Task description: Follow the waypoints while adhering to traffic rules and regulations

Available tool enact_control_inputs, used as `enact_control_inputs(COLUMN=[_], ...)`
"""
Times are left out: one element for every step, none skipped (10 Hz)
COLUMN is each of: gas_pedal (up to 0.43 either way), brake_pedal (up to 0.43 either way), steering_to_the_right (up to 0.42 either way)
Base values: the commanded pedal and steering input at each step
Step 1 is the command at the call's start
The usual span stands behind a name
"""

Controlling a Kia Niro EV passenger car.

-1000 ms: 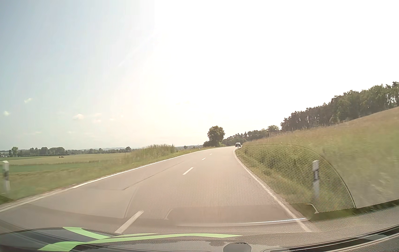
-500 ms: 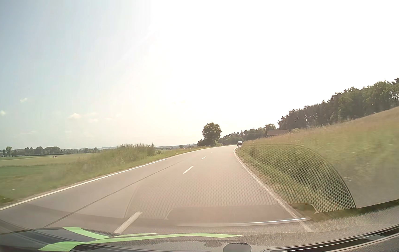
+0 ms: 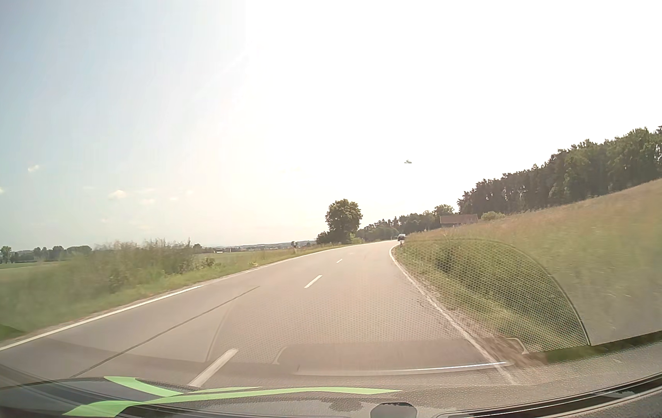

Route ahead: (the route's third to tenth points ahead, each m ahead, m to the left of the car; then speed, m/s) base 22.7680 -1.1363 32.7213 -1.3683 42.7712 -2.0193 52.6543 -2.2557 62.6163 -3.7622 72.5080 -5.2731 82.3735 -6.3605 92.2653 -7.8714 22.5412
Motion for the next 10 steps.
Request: enact_control_inputs(gas_pedal=[0.189,0.189,0.189,0.169,0.157,0.150,0.150,0.150,0.150,0.150], brake_pedal=[0.000,0.000,0.000,0.000,0.000,0.000,0.000,0.000,0.000,0.000], steering_to_the_right=[0.005,0.005,0.005,0.005,0.005,0.008,0.010,0.011,0.011,0.011])
